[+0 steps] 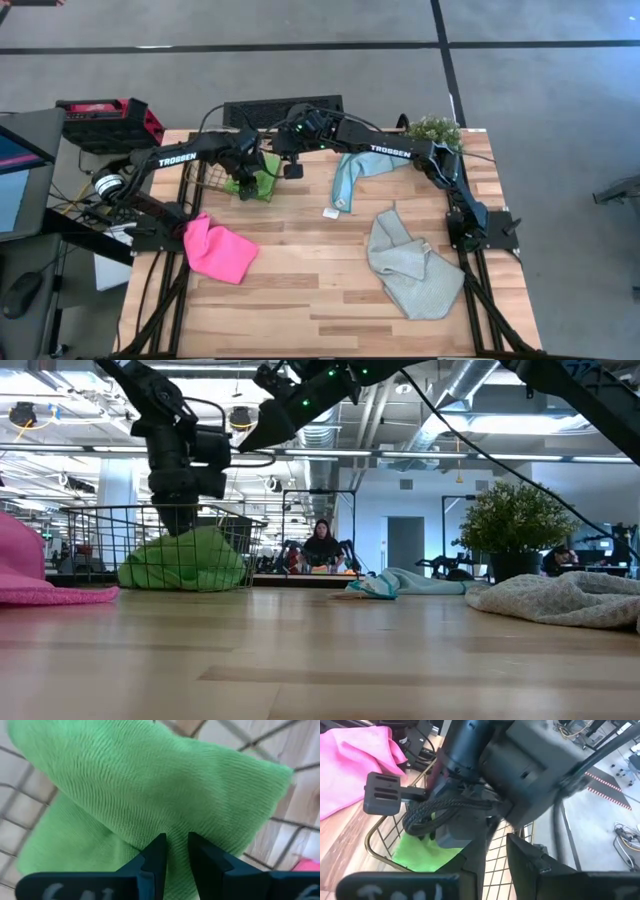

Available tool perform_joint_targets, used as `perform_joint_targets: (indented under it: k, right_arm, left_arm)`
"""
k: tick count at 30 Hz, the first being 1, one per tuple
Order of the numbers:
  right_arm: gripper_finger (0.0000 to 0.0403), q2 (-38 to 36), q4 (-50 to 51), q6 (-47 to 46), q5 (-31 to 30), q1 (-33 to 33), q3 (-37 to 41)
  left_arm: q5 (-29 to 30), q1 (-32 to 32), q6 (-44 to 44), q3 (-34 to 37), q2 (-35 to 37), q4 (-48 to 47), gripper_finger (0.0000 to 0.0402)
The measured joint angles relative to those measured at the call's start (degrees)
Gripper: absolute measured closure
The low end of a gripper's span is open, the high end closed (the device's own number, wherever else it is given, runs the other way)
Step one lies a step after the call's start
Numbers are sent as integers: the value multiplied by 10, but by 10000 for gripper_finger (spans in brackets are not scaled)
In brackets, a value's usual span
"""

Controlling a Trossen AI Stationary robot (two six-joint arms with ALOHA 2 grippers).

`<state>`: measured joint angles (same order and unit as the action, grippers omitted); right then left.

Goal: Fold microfiber towels
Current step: Put the green microfiber cloth into the gold wire basket, then fold the gray microfiber cloth

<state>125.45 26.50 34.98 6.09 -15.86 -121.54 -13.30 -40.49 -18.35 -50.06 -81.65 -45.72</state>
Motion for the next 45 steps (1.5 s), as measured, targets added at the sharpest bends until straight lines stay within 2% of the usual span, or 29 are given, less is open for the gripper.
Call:
perform_joint_targets:
  k: [5, 9, 16, 26, 30, 38, 41, 45]
  right_arm:
    - [303, 0, -5, 0, -1, 0, 0]
    - [303, 0, -4, 0, -1, 0, 0]
    - [303, -8, -5, 0, -2, 0, -1]
    - [303, -12, -3, 0, -2, 0, 0]
    - [303, -12, -3, 0, -2, 0, 0]
    - [303, -30, 5, -6, -4, -1, 0]
    - [303, -38, 5, -5, -4, -3, 0]
    - [303, -62, 31, -6, -8, -3, 0]
  left_arm:
    - [2, 0, 16, 16, 0, 22, 331]
    - [4, -1, 30, -3, 10, 17, 331]
    - [20, -1, 2, -32, 28, 44, 331]
    - [7, 4, -11, -19, -66, 80, 331]
    - [25, 4, -11, -18, -98, 79, 331]
    - [80, 3, -17, -53, -55, 74, 331]
    - [109, 3, -21, -77, -28, 50, 331]
    - [118, 3, -17, -112, 17, 7, 331]
